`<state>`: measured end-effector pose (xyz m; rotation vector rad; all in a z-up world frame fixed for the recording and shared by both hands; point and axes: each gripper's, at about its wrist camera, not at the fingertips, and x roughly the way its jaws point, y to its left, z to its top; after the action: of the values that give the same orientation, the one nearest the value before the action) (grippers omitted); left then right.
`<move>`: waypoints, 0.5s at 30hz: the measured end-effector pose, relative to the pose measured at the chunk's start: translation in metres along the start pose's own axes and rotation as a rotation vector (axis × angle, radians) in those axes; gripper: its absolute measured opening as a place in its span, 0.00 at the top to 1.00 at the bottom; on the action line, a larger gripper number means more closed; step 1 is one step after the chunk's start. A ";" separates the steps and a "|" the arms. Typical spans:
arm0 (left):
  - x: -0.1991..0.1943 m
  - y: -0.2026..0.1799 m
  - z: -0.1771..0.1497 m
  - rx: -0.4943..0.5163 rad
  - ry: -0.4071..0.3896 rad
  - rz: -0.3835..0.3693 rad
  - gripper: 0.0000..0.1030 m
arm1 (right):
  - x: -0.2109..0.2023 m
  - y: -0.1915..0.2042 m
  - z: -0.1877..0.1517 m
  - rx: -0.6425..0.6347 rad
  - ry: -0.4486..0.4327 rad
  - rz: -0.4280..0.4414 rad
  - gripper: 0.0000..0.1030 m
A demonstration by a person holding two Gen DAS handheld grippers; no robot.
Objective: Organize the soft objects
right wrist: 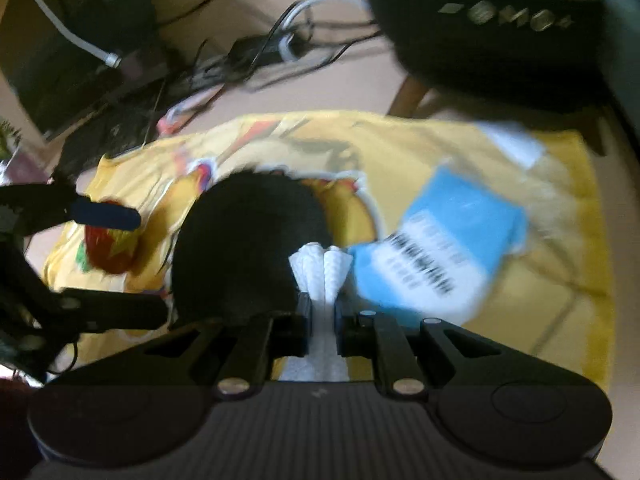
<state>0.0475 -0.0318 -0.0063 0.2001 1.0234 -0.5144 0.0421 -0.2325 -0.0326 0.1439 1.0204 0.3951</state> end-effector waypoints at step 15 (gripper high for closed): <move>0.067 0.003 0.000 -0.074 0.076 -0.027 0.01 | -0.013 -0.013 0.011 0.046 -0.085 -0.036 0.86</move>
<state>0.0770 -0.0504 -0.0637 0.1409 1.1185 -0.4953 0.0486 -0.2491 -0.0203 0.1822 0.9472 0.3303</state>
